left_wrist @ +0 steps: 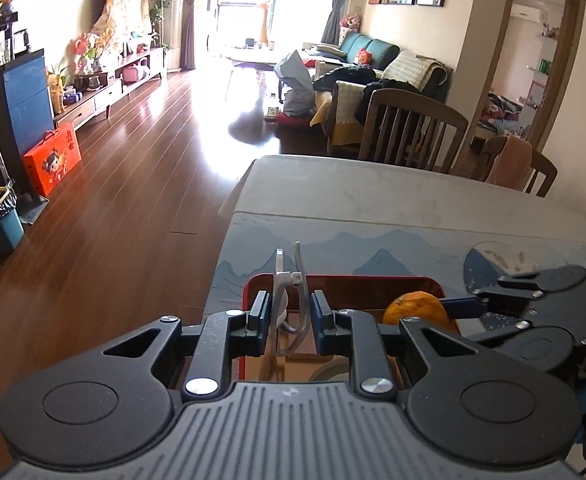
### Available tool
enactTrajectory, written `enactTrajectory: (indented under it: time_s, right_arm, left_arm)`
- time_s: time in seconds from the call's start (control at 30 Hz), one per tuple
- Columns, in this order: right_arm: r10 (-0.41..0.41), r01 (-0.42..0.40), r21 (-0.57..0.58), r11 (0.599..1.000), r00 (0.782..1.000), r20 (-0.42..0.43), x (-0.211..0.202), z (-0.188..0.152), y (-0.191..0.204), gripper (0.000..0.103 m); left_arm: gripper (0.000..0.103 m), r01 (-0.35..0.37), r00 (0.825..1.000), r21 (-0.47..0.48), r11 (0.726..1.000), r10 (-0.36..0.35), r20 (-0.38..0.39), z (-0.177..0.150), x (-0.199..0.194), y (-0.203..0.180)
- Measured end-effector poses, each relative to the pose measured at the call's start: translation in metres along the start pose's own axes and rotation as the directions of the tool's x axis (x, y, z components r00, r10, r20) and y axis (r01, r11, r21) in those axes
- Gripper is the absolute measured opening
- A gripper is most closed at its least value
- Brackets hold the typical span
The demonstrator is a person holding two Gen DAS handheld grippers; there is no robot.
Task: Organize rigid objects
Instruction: 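Lower the sunglasses into the red tin with the left gripper while the right releases the orange inside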
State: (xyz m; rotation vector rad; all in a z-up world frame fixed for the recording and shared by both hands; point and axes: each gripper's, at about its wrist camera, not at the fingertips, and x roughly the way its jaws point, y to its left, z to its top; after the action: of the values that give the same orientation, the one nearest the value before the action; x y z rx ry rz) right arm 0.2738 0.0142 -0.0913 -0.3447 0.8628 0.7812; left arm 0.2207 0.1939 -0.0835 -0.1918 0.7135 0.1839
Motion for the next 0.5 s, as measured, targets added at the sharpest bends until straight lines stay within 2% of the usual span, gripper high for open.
enactTrajectory:
  time_s: [0.37, 0.5]
  right_arm:
    - [0.001, -0.002, -0.018, 1.000, 0.999, -0.052, 0.023, 0.003, 0.001, 0.053]
    - [0.000, -0.002, -0.037, 0.999, 0.999, -0.053, 0.027, 0.003, 0.003, 0.053]
  left_arm:
    - [0.021, 0.022, 1.000, 0.006, 1.000, -0.021, -0.021, -0.010, 0.006, 0.008]
    - [0.021, 0.033, 0.996, -0.020, 0.999, -0.034, -0.087, -0.026, 0.004, 0.012]
